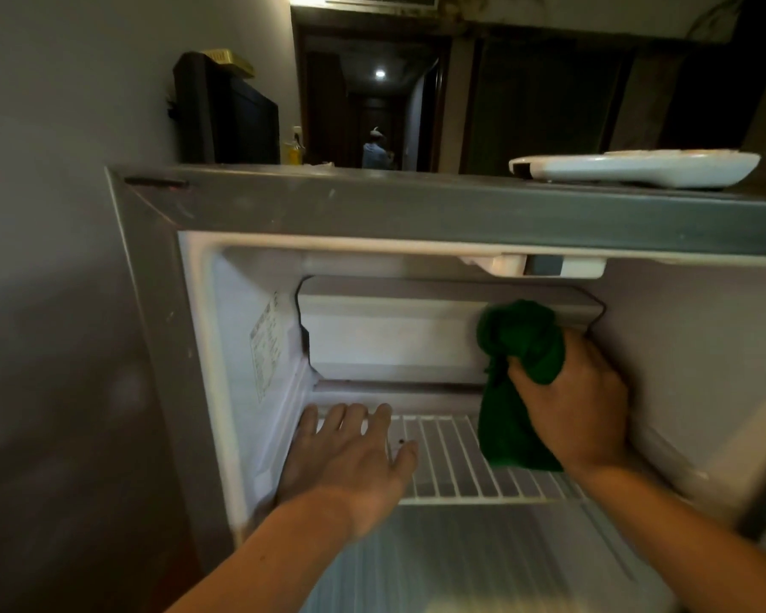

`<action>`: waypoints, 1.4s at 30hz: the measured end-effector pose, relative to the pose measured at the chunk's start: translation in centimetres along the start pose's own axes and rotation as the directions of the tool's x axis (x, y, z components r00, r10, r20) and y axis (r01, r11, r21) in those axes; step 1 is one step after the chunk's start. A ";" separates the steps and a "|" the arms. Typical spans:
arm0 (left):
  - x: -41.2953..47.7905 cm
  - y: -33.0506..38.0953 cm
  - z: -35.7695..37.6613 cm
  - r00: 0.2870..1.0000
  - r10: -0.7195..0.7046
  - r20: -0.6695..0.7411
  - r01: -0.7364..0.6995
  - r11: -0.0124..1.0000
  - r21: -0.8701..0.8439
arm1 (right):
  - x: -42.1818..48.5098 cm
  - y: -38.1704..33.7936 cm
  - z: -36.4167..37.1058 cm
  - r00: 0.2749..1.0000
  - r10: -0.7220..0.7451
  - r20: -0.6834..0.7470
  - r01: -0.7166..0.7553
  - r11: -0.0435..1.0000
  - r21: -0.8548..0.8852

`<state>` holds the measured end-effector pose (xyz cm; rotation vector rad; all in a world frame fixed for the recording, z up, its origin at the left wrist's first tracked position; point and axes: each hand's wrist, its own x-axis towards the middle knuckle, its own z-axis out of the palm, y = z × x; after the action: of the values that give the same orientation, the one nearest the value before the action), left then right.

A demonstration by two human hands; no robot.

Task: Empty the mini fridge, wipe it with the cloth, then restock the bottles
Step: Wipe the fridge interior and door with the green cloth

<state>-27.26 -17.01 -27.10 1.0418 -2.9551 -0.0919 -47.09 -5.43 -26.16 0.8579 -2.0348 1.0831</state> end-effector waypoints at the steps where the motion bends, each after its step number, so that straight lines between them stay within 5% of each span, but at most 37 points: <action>1: 0.0 0.0 0.0 1.000 0.004 -0.001 -0.004 1.000 0.001 | -0.2 -0.3 0.1 0.999 0.034 0.009 -0.033 0.999 -0.014; 4: 0.0 -0.1 0.1 1.000 0.012 -0.004 -0.012 1.000 0.011 | 0.0 -1.9 -0.1 0.997 0.053 0.054 -0.049 0.996 -0.075; 7: 0.1 -0.1 0.2 1.000 0.009 0.017 -0.010 1.000 0.028 | 0.1 -4.5 0.0 0.974 -0.140 0.178 0.164 0.978 -0.127; 14: 0.0 -0.3 0.5 0.998 0.057 0.034 -0.062 0.986 0.156 | -0.6 -15.6 3.3 0.803 -0.477 0.357 0.553 0.820 -0.148; 18: -0.2 -0.3 0.0 0.997 0.016 0.075 -0.014 0.999 -0.038 | -0.6 -17.4 4.1 0.738 -0.526 0.422 0.642 0.740 -0.201; 21: -0.3 -0.2 -0.1 0.999 0.043 -0.019 -0.040 0.992 0.118 | -0.7 -14.9 3.5 0.678 -0.540 0.499 0.701 0.679 -0.218; 29: 0.0 -0.5 0.4 0.999 0.024 0.021 -0.026 0.992 0.120 | 1.2 -8.9 -0.1 0.675 -0.354 0.648 0.685 0.626 -0.373; 33: -0.3 -0.3 0.1 1.000 -0.005 0.016 0.004 0.998 0.067 | 1.3 -7.3 -1.2 0.730 -0.261 0.631 0.619 0.645 -0.449; 39: -0.2 -0.3 0.1 1.000 0.000 0.001 0.000 1.000 0.022 | 1.2 -4.3 -2.3 0.799 -0.017 0.602 0.406 0.753 -0.518; 42: -0.2 -0.2 -0.3 1.000 0.000 0.016 0.000 0.999 0.034 | 1.2 -2.5 -2.4 0.797 0.128 0.590 0.152 0.903 -0.402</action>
<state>-26.98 -17.04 -26.81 1.0498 -2.9808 -0.0509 -45.17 -4.73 -23.03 1.0616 -2.6496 0.3024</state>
